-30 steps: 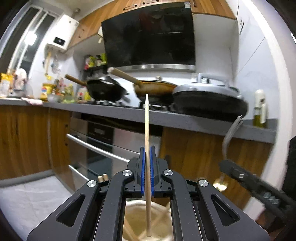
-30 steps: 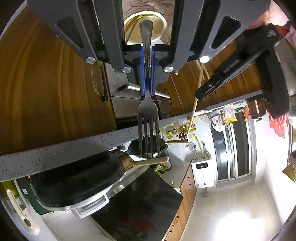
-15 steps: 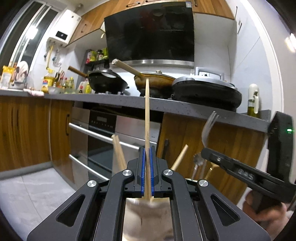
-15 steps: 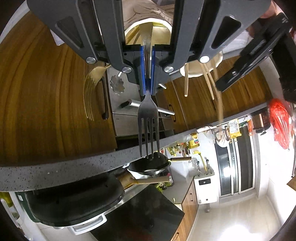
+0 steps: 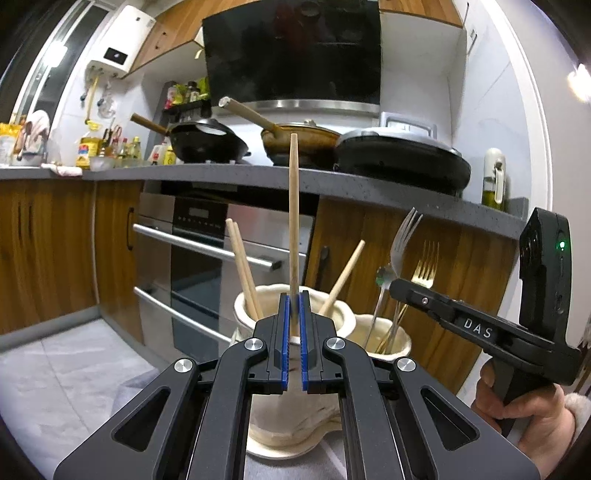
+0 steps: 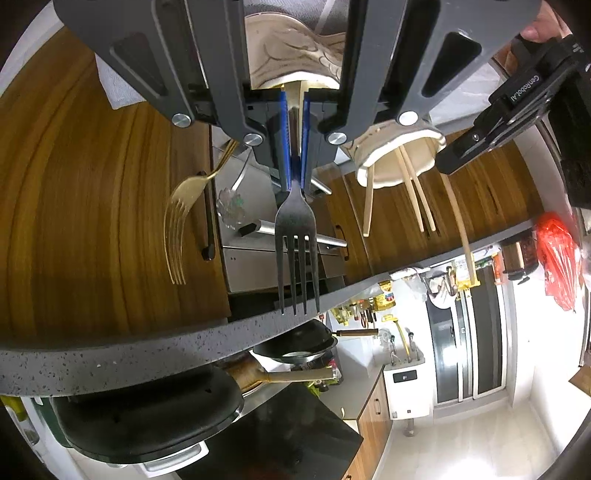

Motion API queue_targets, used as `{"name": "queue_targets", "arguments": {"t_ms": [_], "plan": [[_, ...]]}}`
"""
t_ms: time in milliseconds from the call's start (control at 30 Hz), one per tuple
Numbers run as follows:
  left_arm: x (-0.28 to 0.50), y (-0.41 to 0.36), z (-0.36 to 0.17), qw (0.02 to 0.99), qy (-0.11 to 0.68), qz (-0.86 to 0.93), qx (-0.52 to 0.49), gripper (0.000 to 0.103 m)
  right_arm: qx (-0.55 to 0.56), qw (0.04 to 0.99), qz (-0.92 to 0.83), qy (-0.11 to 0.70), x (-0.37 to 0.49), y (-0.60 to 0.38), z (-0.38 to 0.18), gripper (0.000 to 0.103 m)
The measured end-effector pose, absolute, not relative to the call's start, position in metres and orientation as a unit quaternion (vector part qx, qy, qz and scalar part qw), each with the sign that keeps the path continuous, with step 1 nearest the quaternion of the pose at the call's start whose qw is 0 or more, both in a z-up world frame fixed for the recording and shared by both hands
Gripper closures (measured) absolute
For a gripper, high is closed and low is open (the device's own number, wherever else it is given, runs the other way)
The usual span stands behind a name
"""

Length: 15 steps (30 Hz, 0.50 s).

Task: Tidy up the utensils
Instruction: 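Lower the chopstick into the large cup while the right lowers the fork into the small cup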

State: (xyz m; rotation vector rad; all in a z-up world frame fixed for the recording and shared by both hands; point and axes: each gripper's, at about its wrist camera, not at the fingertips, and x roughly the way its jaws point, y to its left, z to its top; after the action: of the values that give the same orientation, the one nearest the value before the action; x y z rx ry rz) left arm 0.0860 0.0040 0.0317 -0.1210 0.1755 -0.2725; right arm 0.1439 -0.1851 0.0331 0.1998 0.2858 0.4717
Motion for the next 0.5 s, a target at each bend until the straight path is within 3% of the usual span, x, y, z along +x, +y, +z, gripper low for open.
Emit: {"name": "queue_targets", "arguments": {"t_ms": [267,433,500], "plan": [[0.086,0.003,0.029,0.985,0.09,-0.134,-0.055,0.098,0.076,0.958,0.224,0.162,0.144,-0.178,0.024,0.098],[0.085,0.001,0.029,0.986,0.086,-0.135,-0.05,0.09,0.073,0.958,0.222,0.166,0.145,-0.177,0.023,0.098],[0.084,0.0,0.03,0.987,0.082,-0.133,-0.048,0.081,0.07,0.958,0.219,0.173,0.146,-0.176,0.021,0.098]]}}
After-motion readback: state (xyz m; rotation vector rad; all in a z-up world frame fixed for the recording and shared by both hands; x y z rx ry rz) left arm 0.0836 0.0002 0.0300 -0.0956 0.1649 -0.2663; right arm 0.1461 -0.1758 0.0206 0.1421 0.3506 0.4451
